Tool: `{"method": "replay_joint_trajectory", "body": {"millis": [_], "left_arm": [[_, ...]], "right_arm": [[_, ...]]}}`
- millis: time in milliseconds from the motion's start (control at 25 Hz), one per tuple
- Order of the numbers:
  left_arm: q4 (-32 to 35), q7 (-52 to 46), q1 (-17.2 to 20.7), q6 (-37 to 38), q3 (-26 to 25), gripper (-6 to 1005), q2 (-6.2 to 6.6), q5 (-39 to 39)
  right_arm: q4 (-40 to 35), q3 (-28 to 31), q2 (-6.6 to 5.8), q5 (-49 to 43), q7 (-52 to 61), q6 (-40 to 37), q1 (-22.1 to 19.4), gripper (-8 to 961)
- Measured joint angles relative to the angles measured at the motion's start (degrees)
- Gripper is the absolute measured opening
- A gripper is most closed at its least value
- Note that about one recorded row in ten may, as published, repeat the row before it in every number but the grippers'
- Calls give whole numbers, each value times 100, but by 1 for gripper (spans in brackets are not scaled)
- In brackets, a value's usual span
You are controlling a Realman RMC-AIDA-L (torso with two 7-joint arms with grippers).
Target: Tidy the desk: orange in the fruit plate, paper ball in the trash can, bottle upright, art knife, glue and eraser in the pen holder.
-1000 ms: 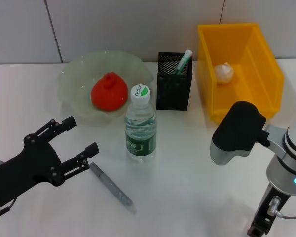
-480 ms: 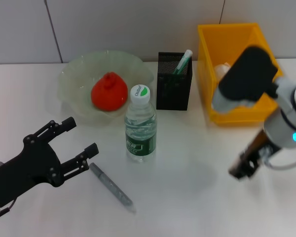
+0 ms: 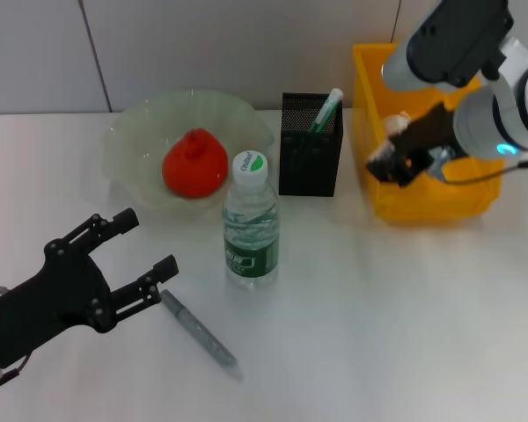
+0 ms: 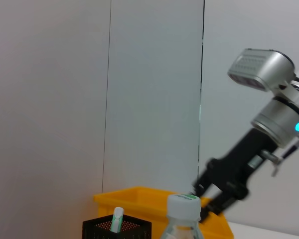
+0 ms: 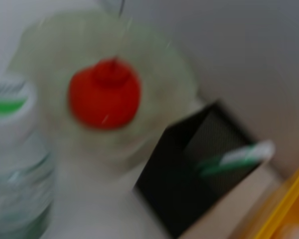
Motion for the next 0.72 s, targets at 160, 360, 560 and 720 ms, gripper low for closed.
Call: {"method": "replay_joint_trajectory", "body": {"millis": [160, 360, 560, 720], "left_arm": [[0, 0, -17, 4, 2, 825, -4, 4], [-3, 0, -42, 7, 22, 825, -7, 3], [-2, 0, -58, 9, 32, 825, -9, 3], [-1, 0, -62, 9, 35, 825, -9, 3]], "right_arm": [[-362, 2, -1, 64, -115, 1046, 76, 409], [-1105, -39, -9, 213, -243, 2075, 280, 409], [-1778, -12, -10, 865, -721, 2660, 511, 409], [-2018, -33, -15, 1043, -796, 2875, 611, 408]]}}
